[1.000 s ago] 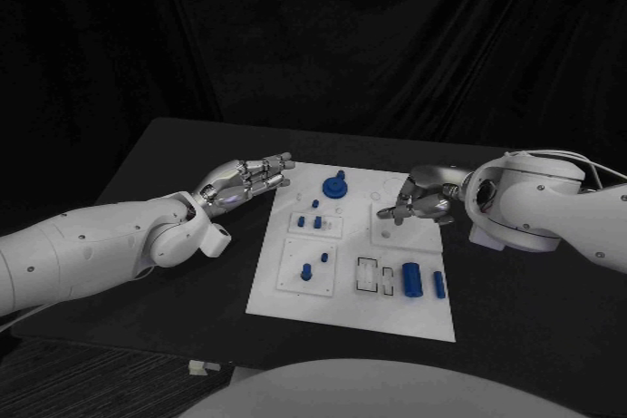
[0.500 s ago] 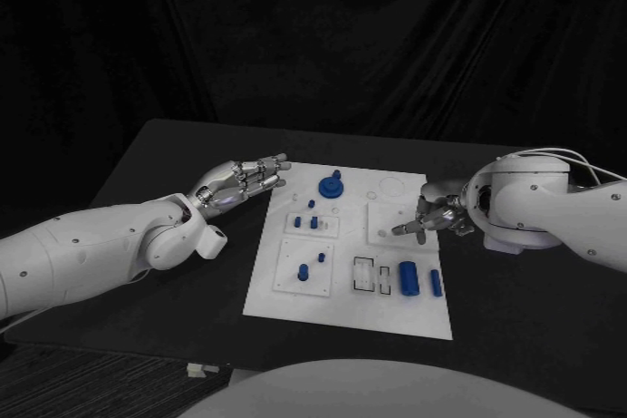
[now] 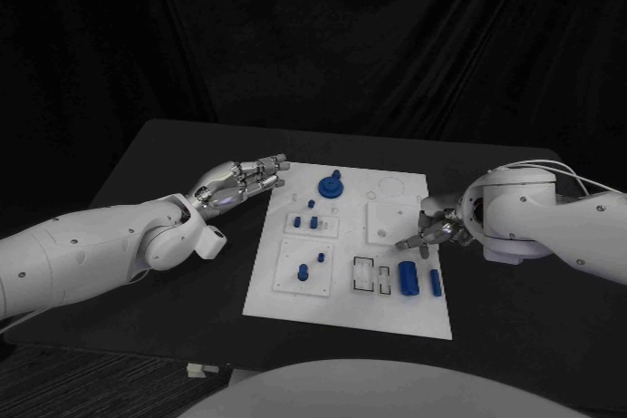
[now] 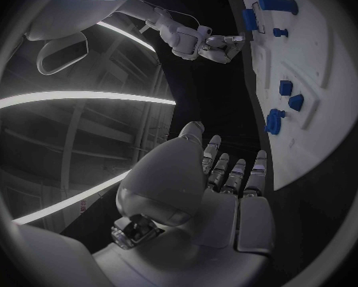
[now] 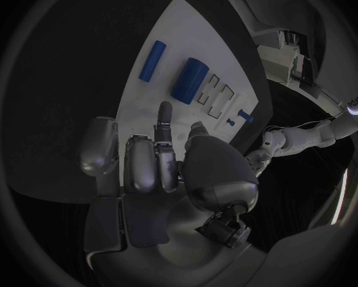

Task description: Assemble the parts on the task board

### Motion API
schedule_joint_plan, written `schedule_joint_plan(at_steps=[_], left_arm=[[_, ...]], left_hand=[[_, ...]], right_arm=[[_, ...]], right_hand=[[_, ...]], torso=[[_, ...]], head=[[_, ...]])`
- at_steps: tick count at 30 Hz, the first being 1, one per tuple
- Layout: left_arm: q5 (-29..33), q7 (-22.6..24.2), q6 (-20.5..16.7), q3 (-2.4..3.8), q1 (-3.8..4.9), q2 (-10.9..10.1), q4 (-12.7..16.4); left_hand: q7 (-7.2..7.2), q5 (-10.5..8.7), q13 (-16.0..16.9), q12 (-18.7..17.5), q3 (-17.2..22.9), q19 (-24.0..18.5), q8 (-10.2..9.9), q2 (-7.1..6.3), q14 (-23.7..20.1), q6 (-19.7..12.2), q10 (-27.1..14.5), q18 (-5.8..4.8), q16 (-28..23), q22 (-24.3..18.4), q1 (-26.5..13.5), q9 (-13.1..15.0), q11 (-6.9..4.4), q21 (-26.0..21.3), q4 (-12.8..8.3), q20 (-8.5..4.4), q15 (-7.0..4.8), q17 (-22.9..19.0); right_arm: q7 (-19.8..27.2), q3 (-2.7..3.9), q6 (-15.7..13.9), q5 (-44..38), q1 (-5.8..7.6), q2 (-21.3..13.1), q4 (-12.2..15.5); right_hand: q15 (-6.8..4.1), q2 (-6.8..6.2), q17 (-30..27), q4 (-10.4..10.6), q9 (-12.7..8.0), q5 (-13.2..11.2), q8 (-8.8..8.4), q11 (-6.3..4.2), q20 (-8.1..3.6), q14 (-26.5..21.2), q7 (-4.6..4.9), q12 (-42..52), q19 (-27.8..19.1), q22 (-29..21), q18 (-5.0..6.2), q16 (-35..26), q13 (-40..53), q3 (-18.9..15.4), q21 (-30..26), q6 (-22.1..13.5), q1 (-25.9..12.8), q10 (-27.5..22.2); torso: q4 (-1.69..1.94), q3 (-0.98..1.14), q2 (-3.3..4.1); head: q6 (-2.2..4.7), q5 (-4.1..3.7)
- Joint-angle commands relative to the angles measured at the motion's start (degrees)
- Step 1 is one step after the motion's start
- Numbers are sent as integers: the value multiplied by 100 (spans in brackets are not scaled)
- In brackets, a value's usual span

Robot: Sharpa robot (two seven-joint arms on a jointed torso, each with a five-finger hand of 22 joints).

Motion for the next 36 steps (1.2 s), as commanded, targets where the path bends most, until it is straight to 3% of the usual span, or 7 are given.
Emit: schedule_joint_plan(at_steps=[1,11,24,36], left_arm=[[37,80,4,5,-8,8,12],[37,76,35,5,-13,18,5],[37,71,46,5,-19,17,0],[37,66,58,5,-28,24,-7]], left_hand=[[-2,23,10,39,43,10,32,-34,36,49,47,-47,31,8,21,9,5,-17,-1,6,-9,10],[9,26,9,40,57,48,32,-32,39,45,51,-46,32,43,23,8,19,0,-2,6,-11,10],[14,25,9,41,65,59,33,-34,47,51,54,-45,35,46,23,8,26,5,-4,6,-11,12],[14,25,9,41,65,59,33,-34,47,51,54,-45,35,46,23,8,26,5,-4,6,-11,12]], right_arm=[[-161,2,132,-59,-28,33,-6],[-163,2,115,-59,-143,122,-26],[-167,1,154,-59,-256,129,-38],[-166,1,124,-59,-299,84,-8]], right_hand=[[-45,11,6,-51,-17,-17,-54,-17,-1,370,22,39,38,800,-90,31,1255,-2,16,30,-47,547],[-129,-41,319,-83,-165,-99,-281,15,-80,398,65,273,101,922,-131,277,1506,-11,297,-18,-40,599],[-137,-69,390,-127,-222,-159,-359,9,-97,400,61,273,83,910,-122,348,1506,-4,257,24,6,599],[-146,-73,374,-168,-263,-143,-418,-2,-108,400,51,273,88,900,-117,375,1506,12,246,92,41,599]], torso=[[-1,0,2],[-4,0,0],[1,0,0],[-7,0,6]], head=[[1,-12],[1,-3],[1,-27],[1,4]])
